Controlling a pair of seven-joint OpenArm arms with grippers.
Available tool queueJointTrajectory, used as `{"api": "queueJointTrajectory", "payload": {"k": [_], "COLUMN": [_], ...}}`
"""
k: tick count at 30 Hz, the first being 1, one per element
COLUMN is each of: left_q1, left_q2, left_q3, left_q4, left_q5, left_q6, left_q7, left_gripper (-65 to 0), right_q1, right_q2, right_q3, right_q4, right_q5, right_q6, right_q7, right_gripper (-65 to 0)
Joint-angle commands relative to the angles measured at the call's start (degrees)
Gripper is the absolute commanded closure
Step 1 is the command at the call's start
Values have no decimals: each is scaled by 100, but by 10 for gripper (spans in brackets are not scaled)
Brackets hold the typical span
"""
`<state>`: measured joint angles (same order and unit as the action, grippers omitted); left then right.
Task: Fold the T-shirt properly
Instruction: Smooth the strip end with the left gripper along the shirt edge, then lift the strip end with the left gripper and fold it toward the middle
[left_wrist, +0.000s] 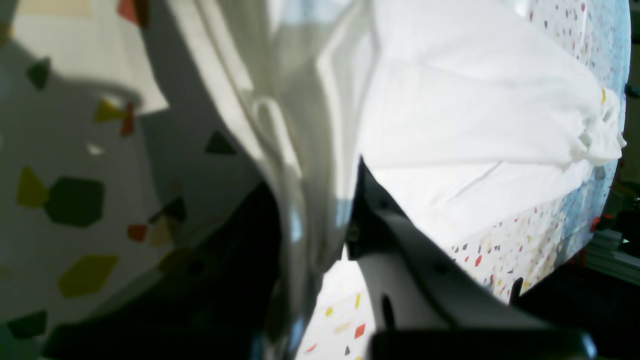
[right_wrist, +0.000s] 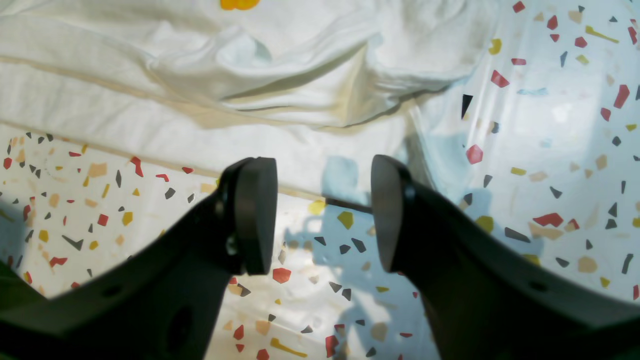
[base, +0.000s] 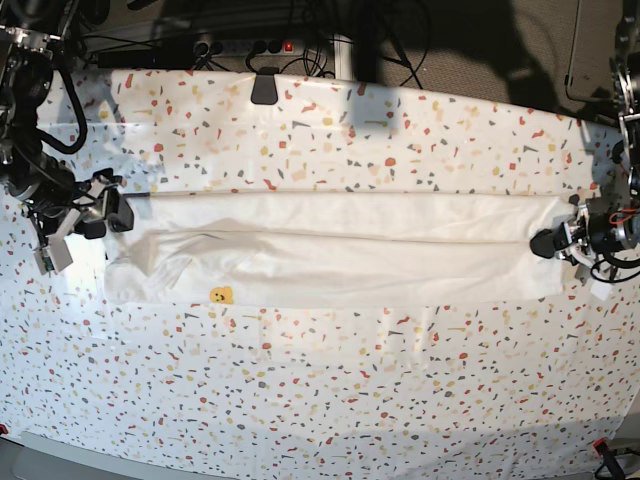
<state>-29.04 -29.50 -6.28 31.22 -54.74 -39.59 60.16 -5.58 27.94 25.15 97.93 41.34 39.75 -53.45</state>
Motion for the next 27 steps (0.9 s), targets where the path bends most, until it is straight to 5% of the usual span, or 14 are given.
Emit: {"api": "queueJointTrajectory", "payload": {"k": [1,10,15,27], "left_q1": [-164,-162,-162,-164], "left_q2": [-101,-96,-11,1471], "left_q3": [-15,-15,-15,-11], "left_q4": [74,1016,1600,1805], "left_q5": [-229,-848,-835,-758], "left_q6": [-41,-41,-41,39], "left_q7": [-87,894,933,1060], "left_gripper": [0,0,0,0], "right_q1": [79,181,417,1204], "right_q2": [109,111,111,111], "right_q3": [50,50,50,50], "right_q4": [107,107,107,107], "right_q5": [111,114,114,114], "right_q6": [25,25,25,25], "right_q7": [87,216,203,190], "right_gripper": [-304,-304,-304,-304]}}
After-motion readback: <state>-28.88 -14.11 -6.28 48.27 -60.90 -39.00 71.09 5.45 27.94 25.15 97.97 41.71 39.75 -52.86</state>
